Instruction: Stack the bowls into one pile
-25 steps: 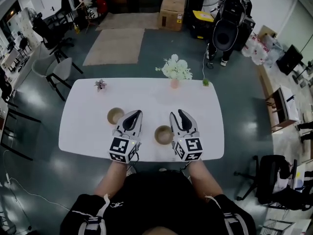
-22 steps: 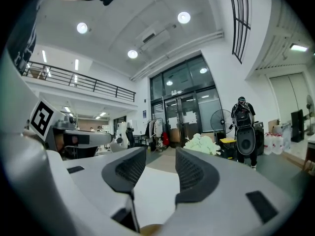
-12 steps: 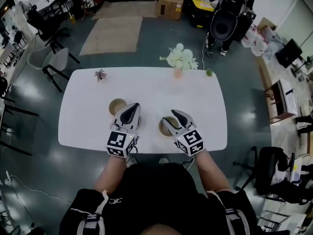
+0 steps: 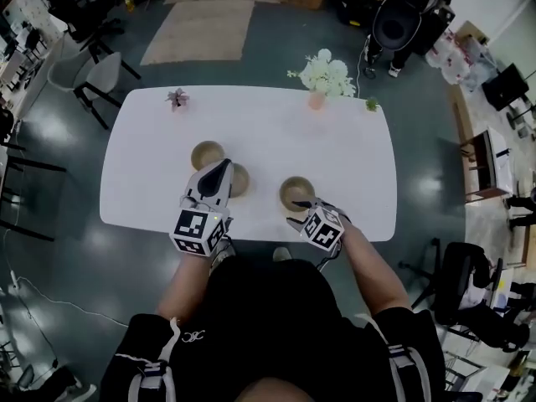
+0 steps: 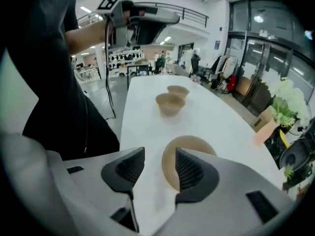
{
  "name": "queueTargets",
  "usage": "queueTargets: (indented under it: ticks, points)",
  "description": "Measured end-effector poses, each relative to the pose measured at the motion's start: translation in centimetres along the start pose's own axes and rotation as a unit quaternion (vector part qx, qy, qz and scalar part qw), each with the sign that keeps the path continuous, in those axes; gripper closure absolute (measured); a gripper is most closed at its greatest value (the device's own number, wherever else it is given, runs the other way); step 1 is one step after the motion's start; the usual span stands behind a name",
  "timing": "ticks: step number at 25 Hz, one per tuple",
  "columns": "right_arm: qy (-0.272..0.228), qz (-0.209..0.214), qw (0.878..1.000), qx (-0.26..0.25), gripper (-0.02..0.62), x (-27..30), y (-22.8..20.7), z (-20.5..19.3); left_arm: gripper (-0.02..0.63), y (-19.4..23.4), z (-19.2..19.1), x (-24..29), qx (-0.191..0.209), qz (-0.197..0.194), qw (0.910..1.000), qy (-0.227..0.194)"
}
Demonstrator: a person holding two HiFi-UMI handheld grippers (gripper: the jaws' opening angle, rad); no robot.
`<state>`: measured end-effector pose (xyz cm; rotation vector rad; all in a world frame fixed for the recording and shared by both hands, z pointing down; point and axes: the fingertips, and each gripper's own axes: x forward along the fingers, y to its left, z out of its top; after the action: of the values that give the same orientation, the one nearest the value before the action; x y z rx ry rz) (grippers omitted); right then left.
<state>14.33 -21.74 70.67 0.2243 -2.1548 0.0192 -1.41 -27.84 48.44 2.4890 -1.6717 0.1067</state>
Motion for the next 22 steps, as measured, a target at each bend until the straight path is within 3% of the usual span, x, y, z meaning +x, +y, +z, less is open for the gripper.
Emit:
queueTargets:
  ticks: [5,9,12,15,22]
  points:
    - [0.094,0.024,0.994,-0.042,0.402,2.8,0.1,-3.2,0.594,1.0,-0.8,-0.5,-0.007,0.013,0.9999,0.006]
    - [0.128,0.017,0.989,-0.072,0.433,3.9,-0.3,-4.1,0.594,1.8,-1.3,-1.2,-0.011,0.026,0.9995,0.01]
    - [0.136,0.009,0.987,-0.083,0.47,4.2,-1.0,-4.0,0.594,2.4,-1.3,-1.7,-0.012,0.035,0.9993,0.01]
    - [0.138,0.0,0.987,-0.088,0.551,4.2,-1.4,-3.6,0.594,2.9,-1.3,-2.3,-0.012,0.041,0.999,0.01]
    - [0.114,-0.043,0.987,-0.103,0.56,3.9,-2.8,-0.8,0.594,4.1,-0.9,-3.7,-0.013,0.059,0.9982,0.002]
